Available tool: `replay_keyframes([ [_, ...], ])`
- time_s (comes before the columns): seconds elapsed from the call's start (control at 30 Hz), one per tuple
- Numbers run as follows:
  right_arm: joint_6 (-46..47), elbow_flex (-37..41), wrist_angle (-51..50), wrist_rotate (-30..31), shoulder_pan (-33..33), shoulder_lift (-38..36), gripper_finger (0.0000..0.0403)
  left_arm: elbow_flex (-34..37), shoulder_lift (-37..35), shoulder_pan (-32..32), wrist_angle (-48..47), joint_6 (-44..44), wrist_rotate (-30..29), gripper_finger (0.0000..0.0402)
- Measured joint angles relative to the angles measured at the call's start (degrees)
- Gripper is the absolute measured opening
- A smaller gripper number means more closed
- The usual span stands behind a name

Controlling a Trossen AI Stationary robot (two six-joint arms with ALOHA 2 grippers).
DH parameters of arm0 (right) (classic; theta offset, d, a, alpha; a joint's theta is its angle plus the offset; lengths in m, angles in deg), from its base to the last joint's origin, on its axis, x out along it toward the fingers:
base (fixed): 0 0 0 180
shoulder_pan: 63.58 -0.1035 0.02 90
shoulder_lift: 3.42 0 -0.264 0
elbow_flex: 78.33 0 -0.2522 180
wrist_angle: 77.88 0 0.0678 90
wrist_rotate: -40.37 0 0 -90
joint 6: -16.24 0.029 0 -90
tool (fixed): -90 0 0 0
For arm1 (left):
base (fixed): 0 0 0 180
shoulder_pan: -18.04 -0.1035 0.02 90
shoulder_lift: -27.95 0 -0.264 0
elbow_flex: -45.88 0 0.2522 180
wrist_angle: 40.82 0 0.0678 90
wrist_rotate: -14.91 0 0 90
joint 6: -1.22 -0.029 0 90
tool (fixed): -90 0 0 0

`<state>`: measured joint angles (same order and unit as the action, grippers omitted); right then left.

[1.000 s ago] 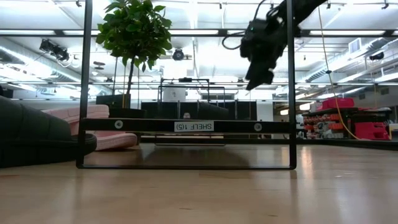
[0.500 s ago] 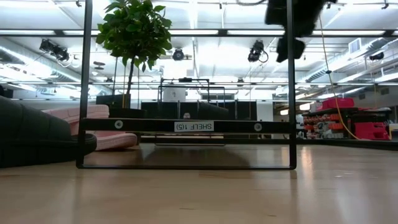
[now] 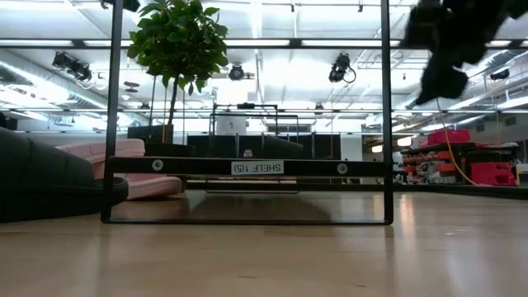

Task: Pick and place slides into the shelf
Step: Put the black slipper on the shelf

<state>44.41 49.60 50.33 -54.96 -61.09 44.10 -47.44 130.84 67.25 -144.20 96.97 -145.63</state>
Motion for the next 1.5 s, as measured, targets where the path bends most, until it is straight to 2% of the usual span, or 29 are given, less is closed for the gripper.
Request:
replay_keyframes([
  [0.13,7.06,4.86,0.1,1.9,-1.28,-2.42,0.026,2.5,-0.02,2.53,0.02,1.16,1.74,0.0021],
  [0.3,11.17,7.88,0.59,2.05,-1.32,-2.45,0.026,6.03,-0.02,6.61,0.62,1.27,8.56,0.0008],
  [0.57,8.8,8.61,6.13,2.31,-1.32,-2.15,0.026,9.89,-0.02,14.31,5.6,1.15,12.77,0.0016],
  [0.73,7.73,8.61,6.4,2.15,-1.3,-2.15,0.026,9.93,-0.02,15.32,5.83,-2.94,17.92,0.0027],
  [0.9,4.08,8.61,6.4,1.31,-1.3,-2.15,0.026,9.93,-0.02,15.02,8.47,-3.65,22.18,0.002],
  [1.0,4.0,8.61,6.4,1.26,-1.3,-2.15,0.026,9.93,-0.02,14.55,11.37,-8.38,22.34,0.0014],
  [1.27,4.12,8.61,6.42,1.26,-1.3,-2.13,0.026,9.93,-0.02,12.56,23.9,-31.61,24.83,0.0026],
  [1.37,3.74,8.61,6.42,1.24,-1.3,-2.13,0.026,9.93,-0.02,11.54,26.01,-36.39,25.99,0.0041],
  [1.5,3.26,8.61,6.4,1.25,-1.3,-2.13,0.026,9.93,-0.02,9.9,26.59,-37.95,27.05,0.0068],
])
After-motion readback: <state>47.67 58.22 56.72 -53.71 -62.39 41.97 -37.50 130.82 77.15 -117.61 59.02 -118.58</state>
